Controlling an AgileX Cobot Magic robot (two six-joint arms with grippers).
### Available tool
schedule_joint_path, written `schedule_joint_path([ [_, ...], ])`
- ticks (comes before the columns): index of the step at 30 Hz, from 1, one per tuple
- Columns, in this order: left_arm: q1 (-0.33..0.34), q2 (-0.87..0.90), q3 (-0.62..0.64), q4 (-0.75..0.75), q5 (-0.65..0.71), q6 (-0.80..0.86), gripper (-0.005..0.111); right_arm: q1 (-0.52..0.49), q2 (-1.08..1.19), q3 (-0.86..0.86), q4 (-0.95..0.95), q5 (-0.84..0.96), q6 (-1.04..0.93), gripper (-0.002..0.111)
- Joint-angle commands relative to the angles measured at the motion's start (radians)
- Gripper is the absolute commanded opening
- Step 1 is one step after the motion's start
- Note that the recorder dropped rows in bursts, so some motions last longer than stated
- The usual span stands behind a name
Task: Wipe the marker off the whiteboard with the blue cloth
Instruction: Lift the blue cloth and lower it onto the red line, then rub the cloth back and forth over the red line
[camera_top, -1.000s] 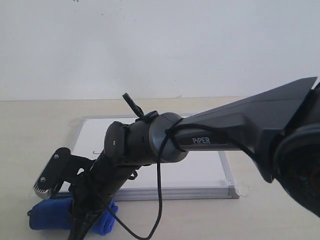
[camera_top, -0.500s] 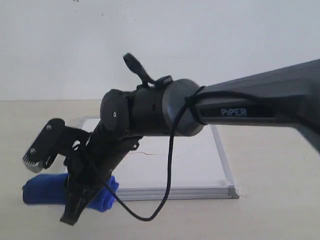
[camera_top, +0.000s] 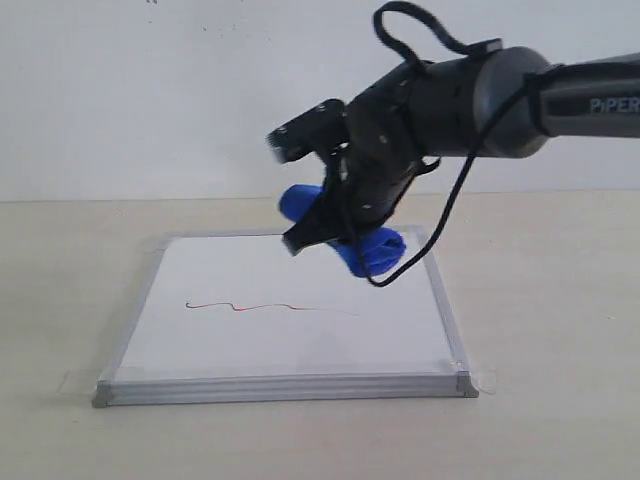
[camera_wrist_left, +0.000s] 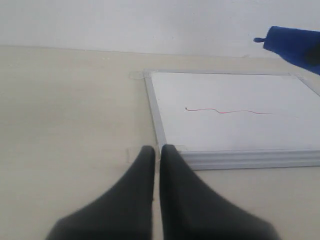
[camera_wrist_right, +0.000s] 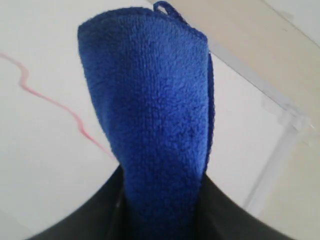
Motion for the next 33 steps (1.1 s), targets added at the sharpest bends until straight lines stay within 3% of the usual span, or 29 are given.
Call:
schedule_joint_path([
  [1, -0.005, -0.002, 0.004, 0.001, -0.003, 0.004, 0.004, -0.092, 0.003, -0.006, -0.012, 0.044, 0.052, 0.000],
  [4, -0.005, -0.002, 0.004, 0.001, -0.003, 0.004, 0.004, -0.123, 0.063, -0.006, -0.045, 0.039, 0.038, 0.000],
  [13, -0.005, -0.002, 0.004, 0.001, -0.003, 0.004, 0.004, -0.095, 0.229, -0.006, 0.022, -0.079, 0.082, 0.000],
  [24, -0.005, -0.002, 0.004, 0.001, -0.003, 0.004, 0.004, 0.112, 0.247, -0.011, 0.206, -0.076, -0.125, 0.000],
  [28, -0.005, -0.002, 0.004, 0.001, -0.003, 0.004, 0.004, 0.094, 0.249, -0.024, 0.160, -0.059, -0.136, 0.000],
  [33, -0.005, -0.002, 0.004, 0.001, -0.003, 0.004, 0.004, -0.031, 0.272, -0.024, 0.062, -0.039, -0.049, 0.000],
])
